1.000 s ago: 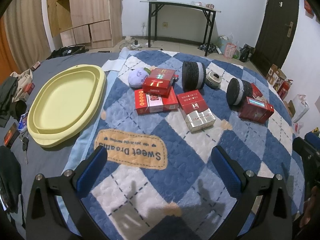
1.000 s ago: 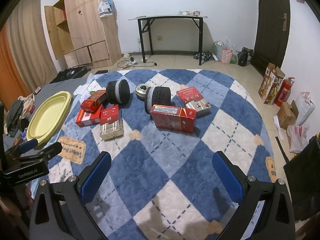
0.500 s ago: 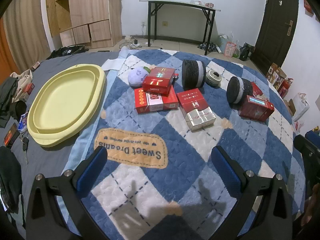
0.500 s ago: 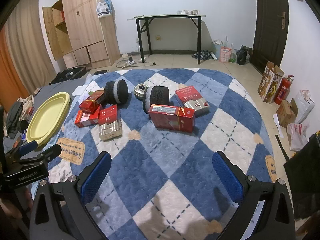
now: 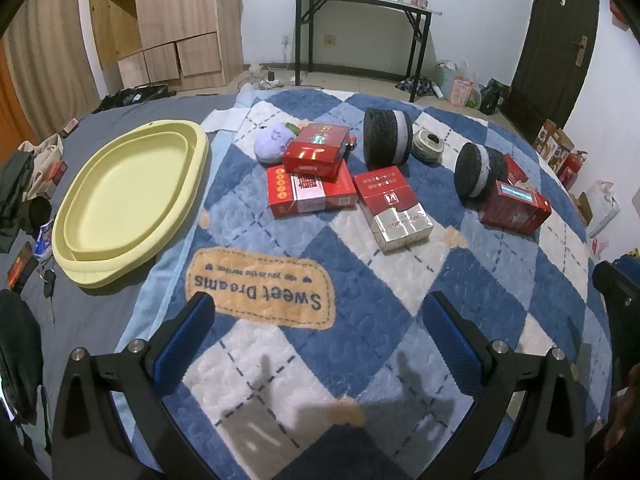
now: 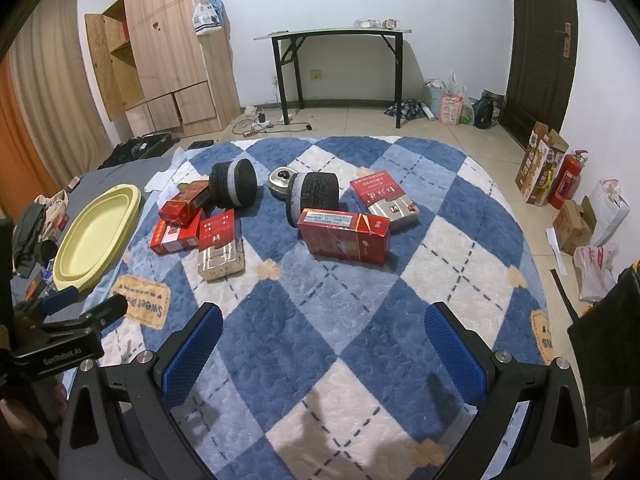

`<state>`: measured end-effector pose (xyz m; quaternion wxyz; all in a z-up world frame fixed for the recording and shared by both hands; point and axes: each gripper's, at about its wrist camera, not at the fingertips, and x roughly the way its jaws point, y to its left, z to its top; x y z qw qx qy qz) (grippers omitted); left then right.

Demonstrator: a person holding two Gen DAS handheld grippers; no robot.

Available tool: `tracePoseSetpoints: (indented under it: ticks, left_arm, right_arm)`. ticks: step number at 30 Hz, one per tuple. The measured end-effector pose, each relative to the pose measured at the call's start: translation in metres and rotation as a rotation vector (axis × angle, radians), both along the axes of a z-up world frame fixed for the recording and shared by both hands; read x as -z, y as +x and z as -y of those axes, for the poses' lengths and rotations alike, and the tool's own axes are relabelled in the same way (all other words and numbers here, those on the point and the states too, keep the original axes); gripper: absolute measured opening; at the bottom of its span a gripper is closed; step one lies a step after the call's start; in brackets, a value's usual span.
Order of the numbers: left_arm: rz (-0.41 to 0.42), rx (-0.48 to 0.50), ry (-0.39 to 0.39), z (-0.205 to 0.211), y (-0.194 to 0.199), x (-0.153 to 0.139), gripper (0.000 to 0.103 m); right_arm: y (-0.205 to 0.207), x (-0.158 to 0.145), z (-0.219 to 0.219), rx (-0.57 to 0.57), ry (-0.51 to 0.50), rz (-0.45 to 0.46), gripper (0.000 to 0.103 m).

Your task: Organize rigid objects

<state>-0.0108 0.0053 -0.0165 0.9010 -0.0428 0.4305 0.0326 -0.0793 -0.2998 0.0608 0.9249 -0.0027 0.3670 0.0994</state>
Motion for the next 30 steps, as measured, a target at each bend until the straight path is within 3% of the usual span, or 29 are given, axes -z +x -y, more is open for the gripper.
tracePoseSetpoints:
  ticks: [12,17,24,30]
  left_arm:
    - [-0.007,-0.004,0.009,0.002,0.003,-0.002,0.103]
    - [-0.019,0.015,0.002,0.002,0.019,0.000,0.103]
    - [0.015,0.099,0.050,-0.014,0.059,-0.014,0.103]
    - [-0.001,0.173,0.053,-0.029,0.123,-0.004,0.103]
  right_arm:
    - [0.002,0.000,0.000,0.004,0.011,-0.024,0.103]
    - [0.025,0.009,-0.006,0.049,0.142,-0.056,0.103]
    - [0.076,0.038,-0.034,0.125,0.003,-0.026,0.103]
    - [0.113,0.057,-0.026,0.207,0.014,-0.049,0.103]
